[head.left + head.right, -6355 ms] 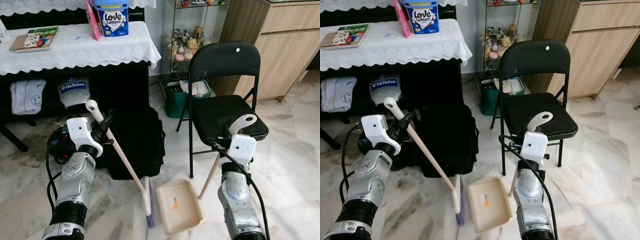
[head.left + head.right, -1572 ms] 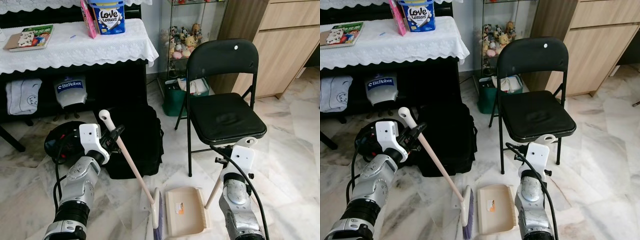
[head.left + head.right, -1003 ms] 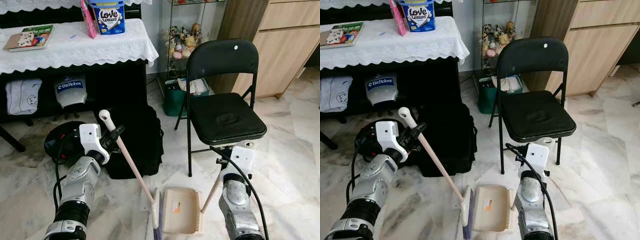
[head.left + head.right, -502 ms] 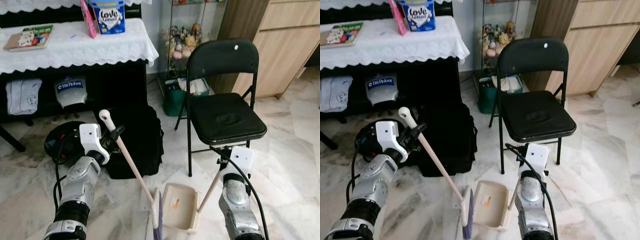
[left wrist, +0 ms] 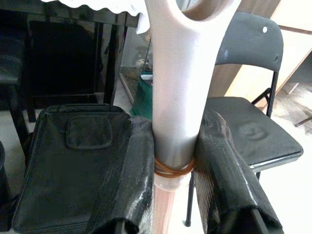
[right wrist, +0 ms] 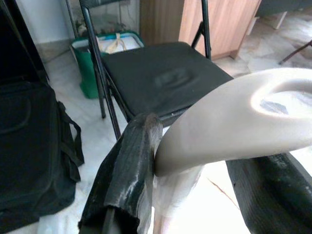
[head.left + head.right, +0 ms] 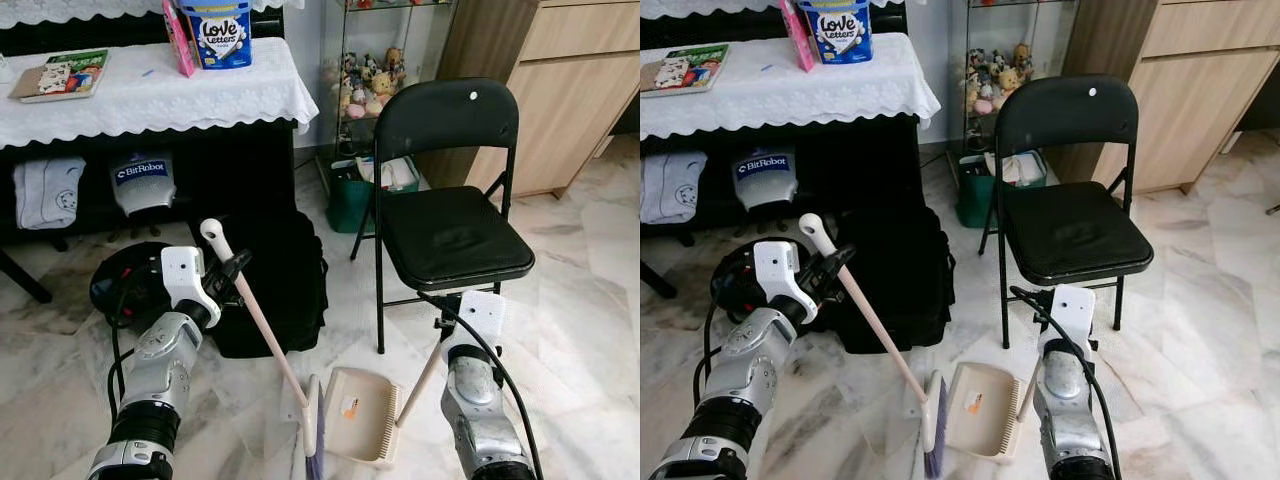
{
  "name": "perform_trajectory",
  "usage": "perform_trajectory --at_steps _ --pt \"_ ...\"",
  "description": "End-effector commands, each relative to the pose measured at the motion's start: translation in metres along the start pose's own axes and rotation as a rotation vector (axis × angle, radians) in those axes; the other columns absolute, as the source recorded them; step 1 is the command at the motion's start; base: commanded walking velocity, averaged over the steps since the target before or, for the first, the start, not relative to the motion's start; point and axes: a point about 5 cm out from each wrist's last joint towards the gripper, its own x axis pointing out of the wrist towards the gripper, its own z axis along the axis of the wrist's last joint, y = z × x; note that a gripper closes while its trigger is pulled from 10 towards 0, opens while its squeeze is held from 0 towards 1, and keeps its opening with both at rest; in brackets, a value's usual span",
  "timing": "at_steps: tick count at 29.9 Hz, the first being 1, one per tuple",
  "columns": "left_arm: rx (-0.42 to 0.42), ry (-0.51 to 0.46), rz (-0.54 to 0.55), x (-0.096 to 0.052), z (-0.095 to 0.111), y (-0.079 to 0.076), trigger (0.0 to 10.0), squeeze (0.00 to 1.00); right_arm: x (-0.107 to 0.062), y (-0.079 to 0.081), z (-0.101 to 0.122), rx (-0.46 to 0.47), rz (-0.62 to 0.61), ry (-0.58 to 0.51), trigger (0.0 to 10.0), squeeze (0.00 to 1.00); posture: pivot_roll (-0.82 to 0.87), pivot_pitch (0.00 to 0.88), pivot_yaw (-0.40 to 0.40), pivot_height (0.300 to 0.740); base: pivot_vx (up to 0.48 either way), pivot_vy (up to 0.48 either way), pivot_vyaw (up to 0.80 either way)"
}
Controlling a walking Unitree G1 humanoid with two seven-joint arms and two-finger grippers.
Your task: Sweep floor
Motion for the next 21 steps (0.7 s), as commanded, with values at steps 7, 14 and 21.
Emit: perform_trajectory --at_steps 7,14,21 --pt "0.013 -0.022 -0.016 0.0000 0.0055 -0.0011 10.0 0.00 0.0008 -0.0060 -0.0021 -0.048 0.038 0.030 10.0 0.00 -0.07 0.081 -0.016 0.740 0.000 0.000 0.00" --pt "0.013 -0.023 -0.018 0.0003 0.0057 -0.0015 10.0 0.00 0.0005 -0.0066 0.0024 -0.117 0.084 0.002 10.0 0.00 -0.07 0.081 -0.016 0.740 0.000 0.000 0.00" --pt "0.012 -0.024 -0.018 0.0006 0.0058 -0.0017 10.0 0.00 -0.0006 -0.0040 0.0014 -0.179 0.139 -0.006 10.0 0.00 -0.07 0.081 -0.016 0.740 0.000 0.000 0.00"
